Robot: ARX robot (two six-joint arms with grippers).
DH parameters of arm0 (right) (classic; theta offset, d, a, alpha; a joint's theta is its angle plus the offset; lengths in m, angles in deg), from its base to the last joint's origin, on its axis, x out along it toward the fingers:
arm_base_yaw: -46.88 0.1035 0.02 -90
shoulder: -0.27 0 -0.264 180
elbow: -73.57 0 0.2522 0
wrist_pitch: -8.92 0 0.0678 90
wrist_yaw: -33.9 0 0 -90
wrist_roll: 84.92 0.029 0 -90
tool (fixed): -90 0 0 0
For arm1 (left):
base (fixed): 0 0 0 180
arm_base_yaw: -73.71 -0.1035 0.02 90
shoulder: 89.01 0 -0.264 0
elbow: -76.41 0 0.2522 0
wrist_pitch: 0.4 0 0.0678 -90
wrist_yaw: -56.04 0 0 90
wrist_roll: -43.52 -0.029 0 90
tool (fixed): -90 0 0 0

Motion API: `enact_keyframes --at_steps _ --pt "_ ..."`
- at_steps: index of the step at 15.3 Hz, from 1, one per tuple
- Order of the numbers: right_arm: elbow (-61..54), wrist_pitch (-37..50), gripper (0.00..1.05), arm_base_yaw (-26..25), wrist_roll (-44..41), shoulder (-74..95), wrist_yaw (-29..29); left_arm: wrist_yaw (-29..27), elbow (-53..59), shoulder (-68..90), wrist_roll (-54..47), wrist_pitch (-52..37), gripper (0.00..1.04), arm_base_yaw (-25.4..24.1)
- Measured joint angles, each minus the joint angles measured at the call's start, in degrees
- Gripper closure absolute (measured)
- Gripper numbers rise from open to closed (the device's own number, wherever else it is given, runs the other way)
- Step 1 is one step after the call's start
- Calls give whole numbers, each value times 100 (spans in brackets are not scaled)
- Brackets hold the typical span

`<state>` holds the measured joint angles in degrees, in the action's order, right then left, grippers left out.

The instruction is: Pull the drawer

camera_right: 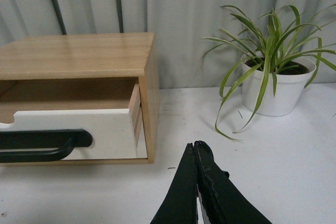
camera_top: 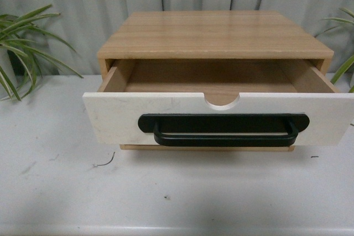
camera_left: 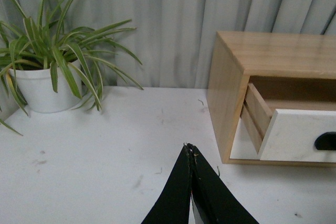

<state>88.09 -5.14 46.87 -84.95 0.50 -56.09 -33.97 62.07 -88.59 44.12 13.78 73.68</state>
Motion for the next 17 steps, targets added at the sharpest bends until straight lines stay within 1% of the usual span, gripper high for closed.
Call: enact_keyframes --at_steps 3,4,5,6,8,9,11,12,13,17 --pt "0 9 103 0 0 -2 0 -2 0 0 0 -22 103 4" --pt "0 9 102 0 -4 -2 0 -2 0 0 0 -22 100 4" --pt "0 9 92 0 0 -2 0 -2 0 0 0 -22 87 4" --pt "0 9 79 0 0 -2 0 -2 0 0 0 -22 77 4" --pt "0 9 54 0 0 -2 0 -2 0 0 0 -22 51 4" --pt "0 9 43 0 0 -2 0 -2 0 0 0 -22 40 4" --pt "0 9 19 0 0 -2 0 -2 0 0 0 -22 15 4" --pt "0 9 6 0 0 -2 0 -2 0 0 -2 -22 5 4" --pt "0 9 7 0 0 -2 0 -2 0 0 -2 -22 7 4" --pt "0 9 6 0 0 -2 0 -2 0 0 -2 -22 7 4"
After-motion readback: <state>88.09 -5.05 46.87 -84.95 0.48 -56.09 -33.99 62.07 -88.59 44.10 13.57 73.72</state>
